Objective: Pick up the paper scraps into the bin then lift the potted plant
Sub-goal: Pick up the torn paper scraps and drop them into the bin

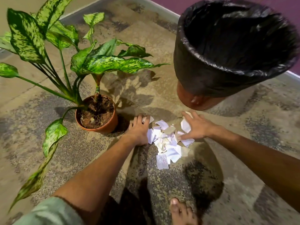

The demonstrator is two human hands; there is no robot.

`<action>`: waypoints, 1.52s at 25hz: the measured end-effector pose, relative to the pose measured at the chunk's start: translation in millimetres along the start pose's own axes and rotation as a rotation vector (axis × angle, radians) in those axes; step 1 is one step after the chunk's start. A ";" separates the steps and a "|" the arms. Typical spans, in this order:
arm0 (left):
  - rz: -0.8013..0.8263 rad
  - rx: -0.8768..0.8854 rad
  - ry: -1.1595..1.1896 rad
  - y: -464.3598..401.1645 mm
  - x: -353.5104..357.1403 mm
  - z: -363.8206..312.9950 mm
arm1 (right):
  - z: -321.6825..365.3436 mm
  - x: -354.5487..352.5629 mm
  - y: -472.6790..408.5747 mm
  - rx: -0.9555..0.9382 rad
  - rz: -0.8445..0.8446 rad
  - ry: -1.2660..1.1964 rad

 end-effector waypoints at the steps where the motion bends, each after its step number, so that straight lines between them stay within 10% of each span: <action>1: -0.013 0.019 0.020 0.1 0.0 -3.0 | -2.0 3.5 1.3 -0.035 0.012 0.030; 11: 0.044 0.318 0.039 40.9 4.8 -22.4 | 30.0 44.0 32.3 -0.463 -0.124 0.086; 20: 0.067 0.151 0.098 60.0 9.1 -14.1 | 5.0 38.4 41.0 -0.213 0.007 0.172; 28: -0.113 0.187 0.261 54.4 6.0 -36.2 | 60.5 45.1 48.8 -0.424 -0.245 0.133; 38: -0.238 0.095 0.361 48.6 -18.1 -22.9 | 30.1 1.7 67.9 -0.210 -0.417 -0.019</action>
Point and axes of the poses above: each hand's wrist, its own y-axis away from the middle knuckle, its own x-axis out of the palm, z = x × y, the point moved 1 cm from there along -y, towards the middle knuckle, and after that the axes turned 5 degrees about z, right-handed, at the moved point
